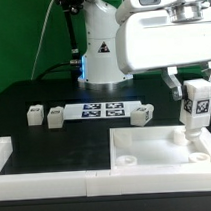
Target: Assemble one leg
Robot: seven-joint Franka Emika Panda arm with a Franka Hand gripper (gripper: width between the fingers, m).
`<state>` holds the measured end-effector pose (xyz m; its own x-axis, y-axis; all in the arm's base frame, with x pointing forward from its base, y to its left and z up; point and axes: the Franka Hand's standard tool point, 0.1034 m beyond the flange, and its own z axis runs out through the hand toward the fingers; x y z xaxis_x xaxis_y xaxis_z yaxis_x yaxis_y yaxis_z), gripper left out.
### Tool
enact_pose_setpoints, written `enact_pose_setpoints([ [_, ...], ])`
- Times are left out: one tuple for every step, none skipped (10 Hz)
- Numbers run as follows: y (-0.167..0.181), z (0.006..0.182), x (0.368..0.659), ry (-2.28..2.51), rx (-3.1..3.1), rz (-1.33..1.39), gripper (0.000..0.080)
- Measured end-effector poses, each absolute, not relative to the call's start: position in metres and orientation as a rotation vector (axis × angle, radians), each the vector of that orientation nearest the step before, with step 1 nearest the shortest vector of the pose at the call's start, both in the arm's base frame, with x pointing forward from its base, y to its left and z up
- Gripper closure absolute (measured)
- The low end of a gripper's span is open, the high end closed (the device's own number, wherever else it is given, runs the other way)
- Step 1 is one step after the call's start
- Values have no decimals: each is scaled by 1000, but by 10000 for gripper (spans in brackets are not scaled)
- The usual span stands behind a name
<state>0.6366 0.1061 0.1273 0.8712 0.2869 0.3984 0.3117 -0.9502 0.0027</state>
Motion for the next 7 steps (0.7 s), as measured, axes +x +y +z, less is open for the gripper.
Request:
enact_pose_setpoints([
  [107, 127, 636, -478, -2978, -623, 508],
  [109, 121, 630, -484, -2978, -613, 508],
  [110, 117, 628, -488, -2978, -602, 508],
  [113, 113, 627, -492, -2978, -593, 508],
  [114, 109, 626, -495, -2977, -585, 508],
  [115, 104, 625, -495, -2977, -578, 508],
  [115, 101, 626, -492, -2977, -574, 508],
])
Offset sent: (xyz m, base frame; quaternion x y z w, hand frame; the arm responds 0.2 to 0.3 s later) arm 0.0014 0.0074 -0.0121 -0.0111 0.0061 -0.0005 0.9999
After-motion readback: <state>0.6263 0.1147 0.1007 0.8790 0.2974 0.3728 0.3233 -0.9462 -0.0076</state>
